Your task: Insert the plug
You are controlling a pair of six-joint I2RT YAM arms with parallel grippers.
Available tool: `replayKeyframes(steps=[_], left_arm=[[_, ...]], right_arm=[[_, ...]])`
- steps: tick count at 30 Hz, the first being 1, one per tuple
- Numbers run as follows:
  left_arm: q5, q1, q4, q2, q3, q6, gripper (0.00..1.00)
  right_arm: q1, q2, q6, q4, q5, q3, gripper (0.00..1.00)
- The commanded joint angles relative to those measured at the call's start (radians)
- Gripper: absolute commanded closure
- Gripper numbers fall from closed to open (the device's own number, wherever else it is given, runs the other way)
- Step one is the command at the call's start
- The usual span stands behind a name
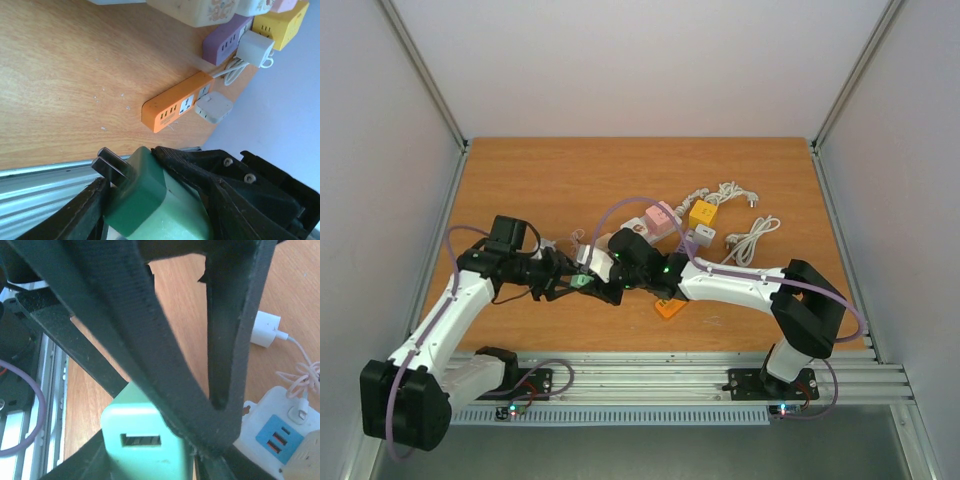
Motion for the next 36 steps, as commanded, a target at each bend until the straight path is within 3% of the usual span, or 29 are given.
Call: replayKeyframes(steps=[1,7,18,26,36], left_arm=[[0.029,0.003,0.04,0.019,-0.014,0.006,0.65],[0.021,0.003,0.048,0.031,0.002,0.012,0.53],[0.003,0.045,0.331,0.017,-0.008,-0.109,0.2],[-0.049,0.083,0.316,0.02,0.022,-0.044,0.17],[-0.292,0.087,0.052,-0.041,0.163,0.291,0.16]], right_arm=[[0.008,-0.001,-0.027,0.038,-0.022,0.033,0.73],[0.008,-0.009,-0.004,0.004,-0.005,0.029,0.91],[0.006,-0.065,0.096,-0.027,0.045,-0.023,0.99],[-0.064,-0.17,0.276,-0.114,0.166,-0.027,0.99],[-0.403,-0.17,0.769,-0.634,0.465,0.172,0.99]])
